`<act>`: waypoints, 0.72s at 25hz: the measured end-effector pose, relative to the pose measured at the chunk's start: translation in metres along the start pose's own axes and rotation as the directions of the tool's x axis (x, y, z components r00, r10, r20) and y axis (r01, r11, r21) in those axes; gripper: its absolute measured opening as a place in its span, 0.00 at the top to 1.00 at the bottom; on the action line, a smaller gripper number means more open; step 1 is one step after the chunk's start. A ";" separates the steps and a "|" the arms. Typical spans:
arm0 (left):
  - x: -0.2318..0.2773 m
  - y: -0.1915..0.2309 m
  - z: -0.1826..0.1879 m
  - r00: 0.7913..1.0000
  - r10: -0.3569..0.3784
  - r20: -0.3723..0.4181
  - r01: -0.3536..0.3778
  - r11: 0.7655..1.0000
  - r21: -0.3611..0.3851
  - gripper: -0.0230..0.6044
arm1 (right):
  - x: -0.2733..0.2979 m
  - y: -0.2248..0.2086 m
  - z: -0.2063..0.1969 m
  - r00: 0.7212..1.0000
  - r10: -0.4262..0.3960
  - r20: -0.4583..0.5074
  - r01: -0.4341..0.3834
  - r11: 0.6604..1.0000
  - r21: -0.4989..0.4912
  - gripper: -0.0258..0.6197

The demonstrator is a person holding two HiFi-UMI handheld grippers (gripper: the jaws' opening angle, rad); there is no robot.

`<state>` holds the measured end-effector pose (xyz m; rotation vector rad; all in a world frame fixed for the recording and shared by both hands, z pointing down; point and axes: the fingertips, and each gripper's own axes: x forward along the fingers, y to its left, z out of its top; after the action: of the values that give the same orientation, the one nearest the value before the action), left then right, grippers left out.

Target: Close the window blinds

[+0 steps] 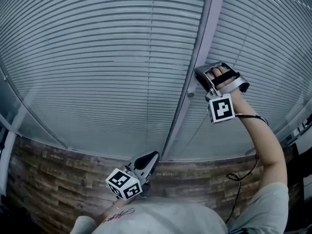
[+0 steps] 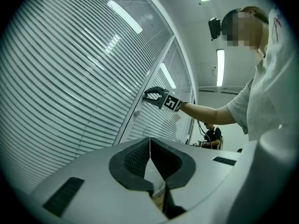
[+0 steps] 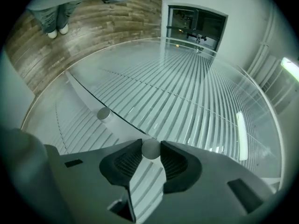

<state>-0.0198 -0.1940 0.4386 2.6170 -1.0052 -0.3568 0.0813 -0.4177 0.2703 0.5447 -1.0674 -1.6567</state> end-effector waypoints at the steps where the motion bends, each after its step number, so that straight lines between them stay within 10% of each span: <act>1: 0.000 0.000 0.001 1.000 -0.001 0.000 0.001 1.000 0.001 0.93 | 0.000 0.000 0.000 1.000 0.005 -0.005 -0.006 1.000 -0.017 0.76; 6: 0.000 -0.003 0.003 1.000 -0.002 0.005 0.002 1.000 0.001 0.93 | -0.002 -0.007 0.003 0.995 -0.088 -0.036 0.091 0.992 0.088 0.75; 9: -0.001 -0.005 0.000 1.000 0.002 -0.001 -0.002 1.000 -0.004 0.93 | -0.013 -0.010 0.002 0.982 -0.182 -0.044 0.181 0.866 0.466 0.72; 11: -0.002 -0.004 -0.002 1.000 0.003 -0.005 -0.003 1.000 -0.003 0.93 | -0.021 -0.016 -0.006 0.975 -0.212 -0.066 0.188 0.629 0.754 0.69; 15: 0.000 -0.006 0.000 1.000 0.002 -0.013 -0.002 1.000 -0.007 0.93 | -0.019 -0.022 -0.027 0.960 -0.256 -0.109 0.105 -0.032 0.994 0.69; 17: 0.001 -0.006 0.002 1.000 -0.001 -0.013 0.001 1.000 -0.008 0.93 | -0.016 -0.020 -0.032 0.947 -0.286 -0.142 0.075 -0.233 0.970 0.69; 18: 0.001 -0.006 0.002 1.000 -0.002 -0.012 0.002 1.000 -0.007 0.93 | -0.015 -0.018 -0.032 0.938 -0.301 -0.170 0.085 -0.274 0.958 0.69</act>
<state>-0.0163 -0.1906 0.4344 2.6109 -0.9955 -0.3444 0.1025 -0.4147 0.2360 1.7928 -2.5468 -0.5223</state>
